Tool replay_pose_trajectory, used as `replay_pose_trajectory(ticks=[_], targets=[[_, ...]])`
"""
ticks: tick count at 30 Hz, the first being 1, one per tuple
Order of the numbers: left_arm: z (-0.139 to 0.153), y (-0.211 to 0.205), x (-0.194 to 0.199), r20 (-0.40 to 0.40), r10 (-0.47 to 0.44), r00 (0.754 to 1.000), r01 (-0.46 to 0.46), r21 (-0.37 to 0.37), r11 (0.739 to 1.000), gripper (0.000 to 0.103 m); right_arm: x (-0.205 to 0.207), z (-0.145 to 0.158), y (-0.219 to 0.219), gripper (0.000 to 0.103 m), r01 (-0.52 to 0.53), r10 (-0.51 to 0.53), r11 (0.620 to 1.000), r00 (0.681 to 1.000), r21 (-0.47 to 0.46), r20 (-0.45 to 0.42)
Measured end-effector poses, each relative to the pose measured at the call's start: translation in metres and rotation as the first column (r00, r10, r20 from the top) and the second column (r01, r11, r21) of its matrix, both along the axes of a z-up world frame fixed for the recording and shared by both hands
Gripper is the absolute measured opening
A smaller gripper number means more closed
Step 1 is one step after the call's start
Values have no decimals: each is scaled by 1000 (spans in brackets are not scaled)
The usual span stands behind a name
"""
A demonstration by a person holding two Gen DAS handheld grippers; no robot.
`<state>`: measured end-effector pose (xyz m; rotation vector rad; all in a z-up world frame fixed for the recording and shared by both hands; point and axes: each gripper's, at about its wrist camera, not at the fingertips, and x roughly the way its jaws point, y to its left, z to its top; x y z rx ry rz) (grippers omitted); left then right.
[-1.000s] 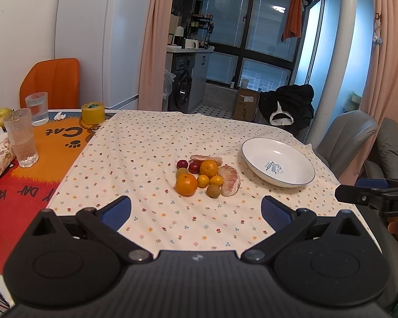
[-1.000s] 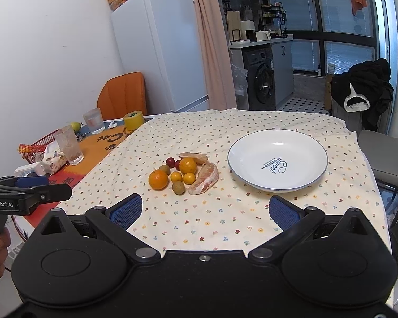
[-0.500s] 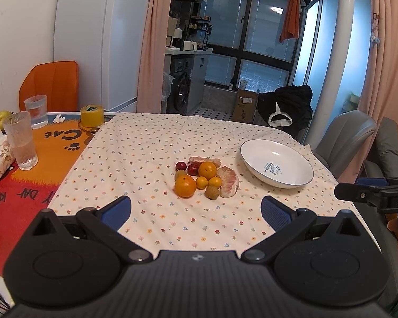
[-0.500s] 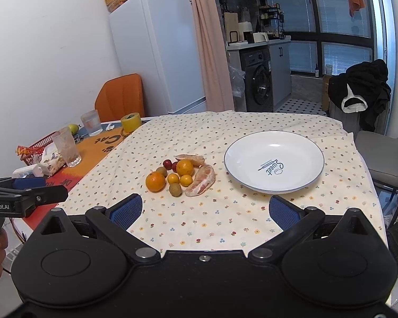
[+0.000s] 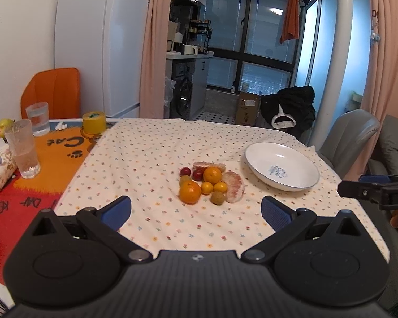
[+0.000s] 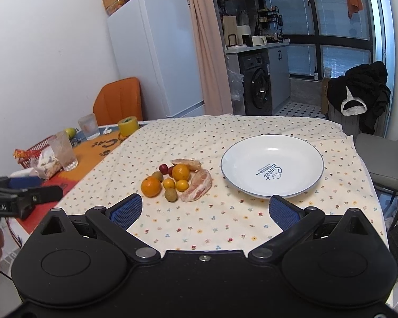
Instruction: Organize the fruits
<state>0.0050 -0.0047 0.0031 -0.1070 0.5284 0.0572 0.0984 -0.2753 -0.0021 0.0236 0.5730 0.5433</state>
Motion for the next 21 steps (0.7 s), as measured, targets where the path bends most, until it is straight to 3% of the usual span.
replay_pose_trajectory(ticks=[17, 21], targets=[[-28, 15, 38, -52, 15, 999, -16, -17, 1000, 103, 32, -22, 20, 103, -23, 22, 1000, 999, -13, -27], [-34, 15, 46, -63, 2, 998, -3, -24, 1000, 103, 37, -27, 25, 103, -25, 25, 999, 1000, -22, 1]])
